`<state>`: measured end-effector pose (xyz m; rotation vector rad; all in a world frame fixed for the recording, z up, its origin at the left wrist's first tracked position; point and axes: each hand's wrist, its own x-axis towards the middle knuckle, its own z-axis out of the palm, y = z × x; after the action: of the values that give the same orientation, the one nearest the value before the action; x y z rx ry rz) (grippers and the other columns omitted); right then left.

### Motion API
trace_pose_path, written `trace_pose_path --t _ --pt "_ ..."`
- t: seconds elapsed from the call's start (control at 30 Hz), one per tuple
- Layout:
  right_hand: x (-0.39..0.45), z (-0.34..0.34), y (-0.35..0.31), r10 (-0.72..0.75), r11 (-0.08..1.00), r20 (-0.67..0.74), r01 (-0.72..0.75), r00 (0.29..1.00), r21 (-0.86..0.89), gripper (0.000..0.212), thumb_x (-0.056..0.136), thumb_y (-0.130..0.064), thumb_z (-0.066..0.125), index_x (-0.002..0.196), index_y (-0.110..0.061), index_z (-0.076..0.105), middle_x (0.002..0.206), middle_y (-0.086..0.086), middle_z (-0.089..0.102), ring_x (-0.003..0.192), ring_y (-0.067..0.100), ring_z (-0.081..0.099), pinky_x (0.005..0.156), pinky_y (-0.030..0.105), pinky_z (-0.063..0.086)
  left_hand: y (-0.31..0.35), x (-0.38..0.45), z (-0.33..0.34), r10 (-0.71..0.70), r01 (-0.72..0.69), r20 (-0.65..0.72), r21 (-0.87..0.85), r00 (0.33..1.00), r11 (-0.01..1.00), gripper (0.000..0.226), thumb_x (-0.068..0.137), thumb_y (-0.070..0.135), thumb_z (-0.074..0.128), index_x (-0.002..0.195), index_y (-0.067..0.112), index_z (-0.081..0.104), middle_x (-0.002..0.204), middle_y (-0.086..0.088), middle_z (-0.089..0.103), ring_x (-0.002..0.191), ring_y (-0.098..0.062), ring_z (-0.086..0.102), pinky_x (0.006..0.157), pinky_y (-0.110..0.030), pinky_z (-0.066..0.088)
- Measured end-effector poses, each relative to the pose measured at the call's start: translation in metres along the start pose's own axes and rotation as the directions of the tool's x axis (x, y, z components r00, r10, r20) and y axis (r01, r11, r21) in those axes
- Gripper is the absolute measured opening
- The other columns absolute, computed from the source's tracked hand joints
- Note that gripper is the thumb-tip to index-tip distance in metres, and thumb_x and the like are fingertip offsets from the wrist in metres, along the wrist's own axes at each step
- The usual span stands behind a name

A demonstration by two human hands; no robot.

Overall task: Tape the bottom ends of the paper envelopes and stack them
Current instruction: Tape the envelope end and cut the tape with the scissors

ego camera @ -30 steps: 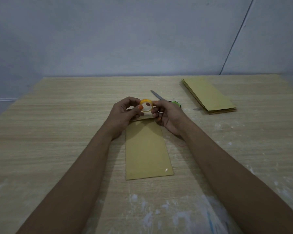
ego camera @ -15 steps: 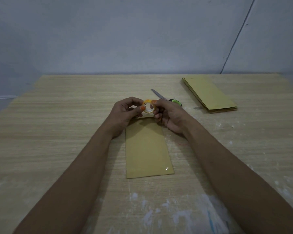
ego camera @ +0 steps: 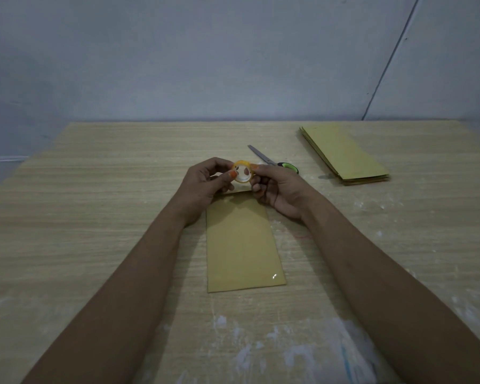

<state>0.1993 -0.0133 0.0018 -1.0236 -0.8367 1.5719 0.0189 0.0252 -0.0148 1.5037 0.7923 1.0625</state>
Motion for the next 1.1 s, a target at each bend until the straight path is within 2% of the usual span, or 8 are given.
trace_pose_path --t 0.2,0.33,0.47,0.63,0.77,0.87,0.93,1.1 --pt "0.001 0.003 -0.002 0.015 1.0 -0.049 -0.015 0.999 0.0 0.013 0.095 -0.011 0.058 0.082 -0.009 0.06 0.063 0.003 0.052 0.049 0.01 0.047 0.046 0.019 0.039 0.0 -0.001 -0.002 0.003 -0.003 0.017 0.001 1.0 1.0 0.01 0.088 0.0 0.067 0.089 0.01 0.066 0.083 0.004 0.066 0.067 -0.011 0.059 0.068 -0.021 0.052" --pt "0.002 0.006 -0.002 0.023 1.0 -0.078 -0.023 0.997 0.001 0.011 0.094 -0.01 0.058 0.083 -0.01 0.058 0.061 0.003 0.048 0.047 0.009 0.043 0.045 0.019 0.037 -0.001 -0.002 -0.002 0.001 0.0 0.02 -0.005 1.0 1.0 0.011 0.087 0.0 0.068 0.087 0.011 0.066 0.089 0.0 0.066 0.069 -0.01 0.058 0.07 -0.021 0.053" --pt "0.001 0.008 -0.002 0.01 1.0 -0.097 -0.012 0.995 -0.026 0.015 0.093 -0.013 0.059 0.079 -0.013 0.057 0.062 0.003 0.045 0.049 0.01 0.038 0.046 0.019 0.033 0.0 -0.002 -0.001 -0.008 0.008 0.031 -0.006 0.999 1.0 0.008 0.083 0.009 0.072 0.088 0.012 0.067 0.092 -0.004 0.068 0.071 -0.01 0.059 0.072 -0.022 0.053" --pt "0.001 0.009 -0.002 0.0 0.999 -0.109 -0.005 0.994 -0.044 0.018 0.094 -0.028 0.062 0.082 -0.014 0.06 0.063 0.002 0.051 0.05 0.009 0.044 0.05 0.02 0.035 0.001 -0.003 -0.002 0.003 -0.003 0.016 -0.005 1.0 1.0 0.015 0.074 0.022 0.075 0.087 0.016 0.069 0.082 0.006 0.069 0.071 -0.014 0.058 0.069 -0.023 0.05" --pt "0.003 0.006 0.003 -0.137 0.988 -0.206 0.12 0.969 -0.093 0.016 0.093 -0.02 0.064 0.101 -0.007 0.071 0.067 0.002 0.062 0.057 0.01 0.055 0.051 0.019 0.038 0.0 -0.003 -0.002 0.016 -0.016 -0.024 0.004 1.0 1.0 0.012 0.078 0.012 0.077 0.083 0.013 0.066 0.077 0.008 0.068 0.067 -0.014 0.055 0.07 -0.028 0.047" --pt "0.0 0.005 0.009 -0.309 0.922 -0.199 0.242 0.93 -0.301 0.014 0.092 -0.014 0.066 0.103 -0.011 0.075 0.074 -0.003 0.07 0.069 0.006 0.063 0.059 0.02 0.047 0.001 -0.004 -0.001 0.021 -0.02 -0.023 0.026 1.0 0.999 0.014 0.081 0.004 0.077 0.083 0.011 0.066 0.079 0.008 0.067 0.064 -0.01 0.056 0.067 -0.026 0.045" --pt "-0.002 0.006 0.011 -0.372 0.881 -0.188 0.281 0.909 -0.381 0.015 0.092 -0.014 0.068 0.103 -0.011 0.076 0.076 -0.005 0.072 0.072 0.003 0.064 0.063 0.021 0.05 0.001 -0.004 0.0 0.024 -0.024 -0.019 0.031 1.0 0.999 0.014 0.081 0.001 0.076 0.084 0.009 0.065 0.079 0.005 0.066 0.063 -0.008 0.056 0.063 -0.023 0.045" --pt "-0.003 0.007 0.012 -0.365 0.89 -0.211 0.272 0.907 -0.366 0.008 0.09 -0.012 0.07 0.096 -0.011 0.076 0.076 -0.005 0.072 0.069 0.002 0.064 0.062 0.019 0.05 0.0 -0.005 0.001 0.013 -0.013 0.002 0.04 1.0 0.999 0.013 0.081 -0.002 0.075 0.085 0.004 0.064 0.066 0.0 0.067 0.06 -0.007 0.056 0.057 -0.019 0.043"
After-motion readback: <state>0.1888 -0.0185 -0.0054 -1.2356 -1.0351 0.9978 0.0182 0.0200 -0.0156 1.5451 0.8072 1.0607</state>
